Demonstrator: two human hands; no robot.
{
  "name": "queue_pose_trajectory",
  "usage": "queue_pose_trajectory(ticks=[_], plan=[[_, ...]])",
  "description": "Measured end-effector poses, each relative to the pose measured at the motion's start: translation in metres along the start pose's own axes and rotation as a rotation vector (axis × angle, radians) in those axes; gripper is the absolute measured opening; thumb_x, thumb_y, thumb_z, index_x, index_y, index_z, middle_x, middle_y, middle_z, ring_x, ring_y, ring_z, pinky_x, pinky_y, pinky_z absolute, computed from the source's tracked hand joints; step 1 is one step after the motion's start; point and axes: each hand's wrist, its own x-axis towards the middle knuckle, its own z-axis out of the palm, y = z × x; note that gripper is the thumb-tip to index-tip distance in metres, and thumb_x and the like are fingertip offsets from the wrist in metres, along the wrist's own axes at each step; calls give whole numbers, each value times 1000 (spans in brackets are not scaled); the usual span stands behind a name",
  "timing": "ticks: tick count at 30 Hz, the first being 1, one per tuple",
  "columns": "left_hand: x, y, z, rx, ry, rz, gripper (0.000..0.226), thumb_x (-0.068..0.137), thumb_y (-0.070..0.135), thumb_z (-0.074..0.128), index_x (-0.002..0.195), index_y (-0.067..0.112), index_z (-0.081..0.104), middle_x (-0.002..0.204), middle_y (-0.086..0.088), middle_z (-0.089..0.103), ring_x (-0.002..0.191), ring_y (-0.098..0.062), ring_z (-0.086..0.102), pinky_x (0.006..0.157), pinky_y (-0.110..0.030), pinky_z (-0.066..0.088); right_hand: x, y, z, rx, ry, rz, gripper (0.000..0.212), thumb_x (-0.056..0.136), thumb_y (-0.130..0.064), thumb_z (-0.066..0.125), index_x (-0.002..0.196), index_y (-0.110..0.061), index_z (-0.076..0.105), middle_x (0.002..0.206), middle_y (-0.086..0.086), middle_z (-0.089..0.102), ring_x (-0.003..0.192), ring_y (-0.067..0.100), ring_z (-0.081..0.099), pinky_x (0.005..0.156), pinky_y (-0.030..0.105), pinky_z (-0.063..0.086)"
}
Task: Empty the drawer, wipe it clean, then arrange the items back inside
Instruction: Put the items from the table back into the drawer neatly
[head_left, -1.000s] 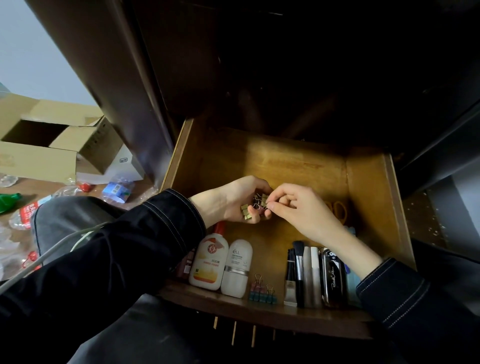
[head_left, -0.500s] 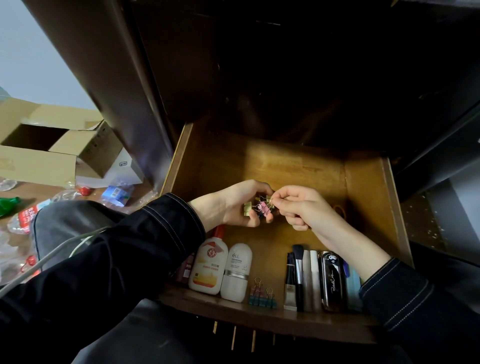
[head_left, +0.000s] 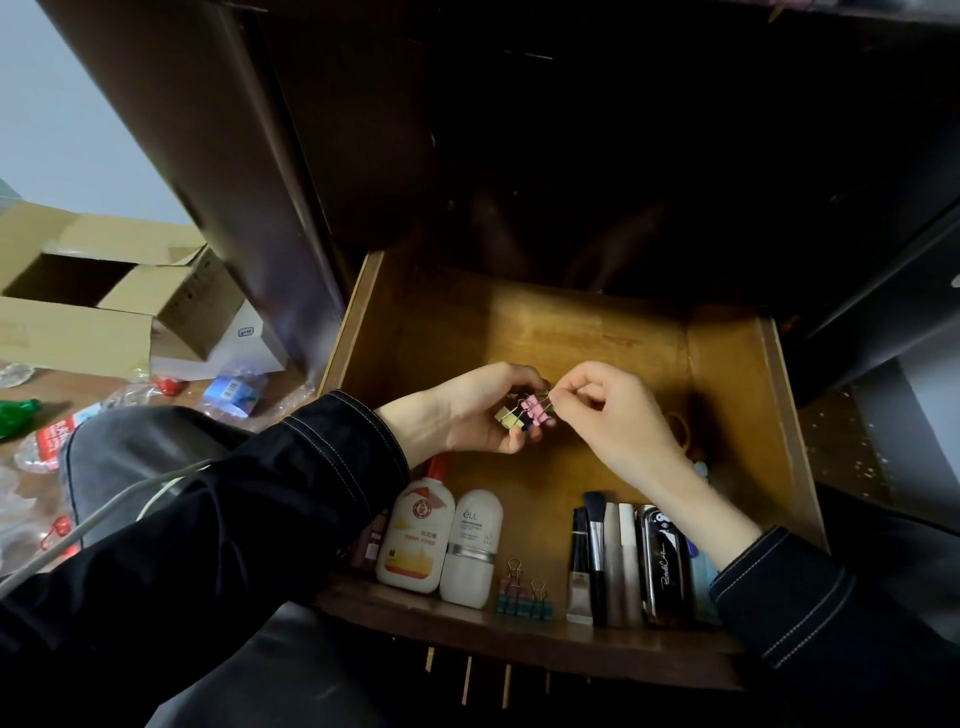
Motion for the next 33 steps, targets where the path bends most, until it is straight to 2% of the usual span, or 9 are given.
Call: queue_pose_trajectory(ticks=[4,7,11,15,20,22,25,28,33], plan=[[-1,1,0,15,-28,29,17,97,19,48,88,7,55,76,-7,58,55,-12,44,38,-15,26,4,-3,-3,332,-188,210,15,97,-16,56,84,-15,64,55,-10,53,46,7,42,40,18,32],[-1,1,0,-41,-50,78,18,98,17,48,83,8,54,74,-3,54,50,-8,34,36,-14,20,6,-4,-8,521,-264,373,15,99,-17,49,87,-12,58,57,-2,45,45,12,35,38,22,24],[-3,4,-2,-89,-85,158,19,99,14,47,86,8,60,77,-3,57,50,-7,35,37,-13,18,5,-7,-14,553,-211,391,22,98,-18,51,75,-17,53,60,0,44,47,13,35,41,24,26],[-2,4,-4,-79,-17,177,19,98,19,49,86,9,59,80,-7,57,54,-12,43,36,-14,26,4,-9,-17,554,-166,344,24,96,-17,54,72,-15,54,60,0,45,48,13,36,42,24,26],[-1,4,-7,-103,118,148,15,96,19,52,89,8,59,82,-9,59,58,-14,49,38,-15,34,5,-2,-21,291,-211,249,16,97,-22,60,87,-11,66,59,-4,53,49,9,44,44,19,33],[-2,3,-7,-102,152,149,10,96,17,53,93,8,57,84,-9,60,58,-13,49,38,-15,35,3,2,-21,22,-312,179,13,95,-29,63,88,-20,69,61,-9,62,52,2,53,52,17,41],[-2,4,-7,-74,164,136,7,95,14,53,97,7,54,84,-9,59,57,-12,48,37,-15,34,-5,8,-14,-160,-546,127,9,92,-29,69,88,-22,72,78,-3,71,68,6,63,65,27,52],[-2,5,-5,-53,147,126,6,95,13,53,98,7,54,83,-8,58,58,-12,47,37,-15,34,-15,8,-4,-263,-752,75,9,90,-28,72,86,-20,74,75,-6,66,60,-2,53,59,20,43],[-1,4,-5,-47,138,128,9,95,13,55,101,6,54,84,-8,59,59,-12,48,37,-15,35,-21,6,2,-265,-920,62,10,88,-18,72,80,-13,75,50,-18,55,45,-1,45,45,10,31]])
